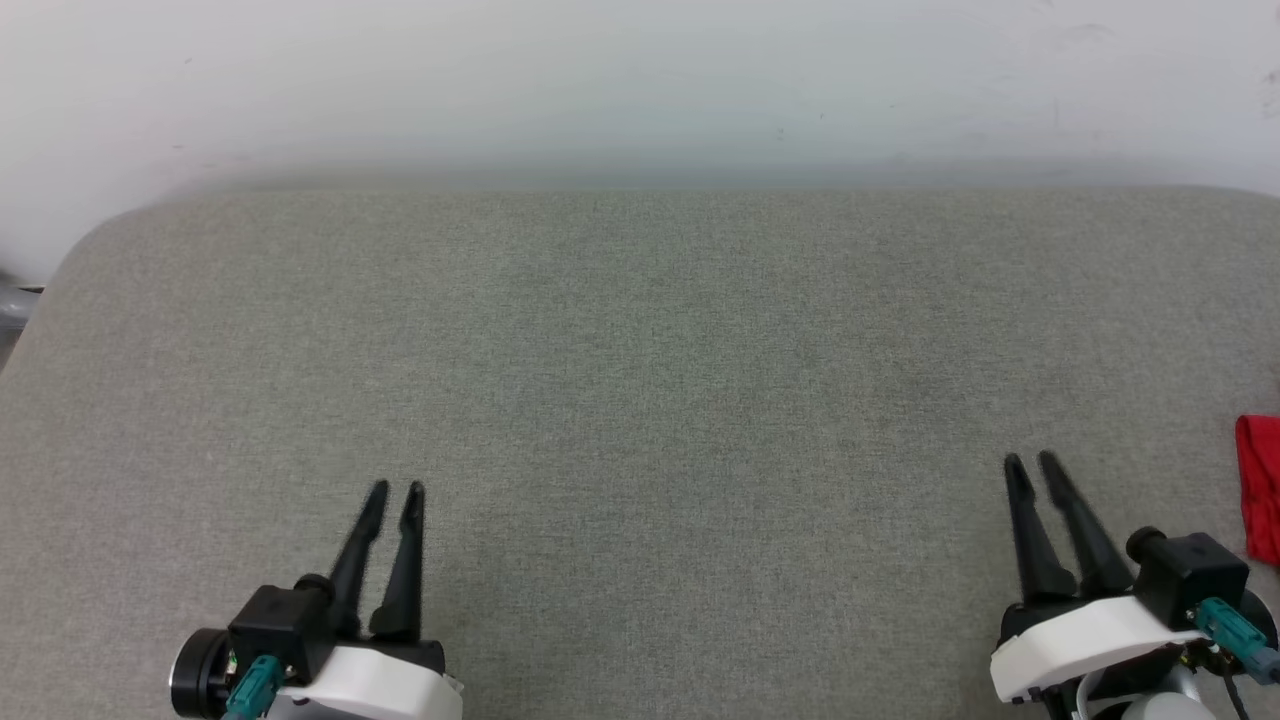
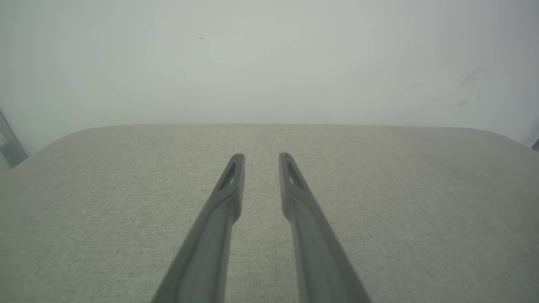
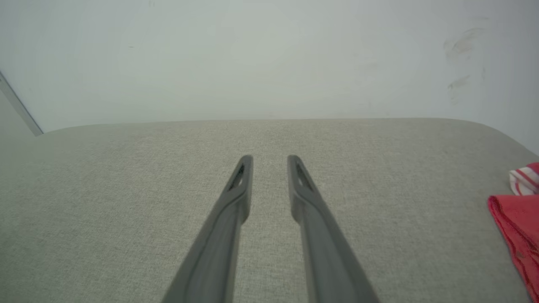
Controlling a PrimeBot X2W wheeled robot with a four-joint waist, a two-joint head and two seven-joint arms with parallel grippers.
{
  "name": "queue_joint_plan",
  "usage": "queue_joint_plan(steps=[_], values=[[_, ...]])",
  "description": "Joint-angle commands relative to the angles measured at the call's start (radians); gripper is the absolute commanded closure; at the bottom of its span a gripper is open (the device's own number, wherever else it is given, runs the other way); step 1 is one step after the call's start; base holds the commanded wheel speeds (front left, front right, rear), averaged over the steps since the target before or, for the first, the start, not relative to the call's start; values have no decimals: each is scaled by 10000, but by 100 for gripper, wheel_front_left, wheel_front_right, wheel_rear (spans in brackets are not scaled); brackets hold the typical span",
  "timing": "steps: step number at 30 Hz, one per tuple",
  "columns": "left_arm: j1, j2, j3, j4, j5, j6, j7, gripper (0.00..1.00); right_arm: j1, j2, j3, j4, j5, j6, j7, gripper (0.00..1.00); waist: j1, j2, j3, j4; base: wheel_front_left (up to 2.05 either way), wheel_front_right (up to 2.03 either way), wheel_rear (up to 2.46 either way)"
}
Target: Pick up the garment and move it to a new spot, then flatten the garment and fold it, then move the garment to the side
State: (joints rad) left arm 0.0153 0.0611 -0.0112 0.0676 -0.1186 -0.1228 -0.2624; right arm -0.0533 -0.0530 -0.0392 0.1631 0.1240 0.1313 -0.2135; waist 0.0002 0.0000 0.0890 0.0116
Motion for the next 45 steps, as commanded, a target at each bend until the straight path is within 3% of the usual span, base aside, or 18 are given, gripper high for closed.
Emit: queue_joint_plan(steps=[1,24,45], values=[[6,1,-10,-5,-123,-1,10,100,-17,0,-13,13,123,0,28,100,-1,0,-4,0,0,0,0],[-395,144,147,542,-4651,-24,940,100,-196,9,-235,229,4443,-2,981,100,-1,0,-163,-22,0,0,0],[-645,181,322,861,-7648,-48,1615,100,-326,17,-382,386,7359,-3,1624,100,-1,0,-300,-40,0,0,0]])
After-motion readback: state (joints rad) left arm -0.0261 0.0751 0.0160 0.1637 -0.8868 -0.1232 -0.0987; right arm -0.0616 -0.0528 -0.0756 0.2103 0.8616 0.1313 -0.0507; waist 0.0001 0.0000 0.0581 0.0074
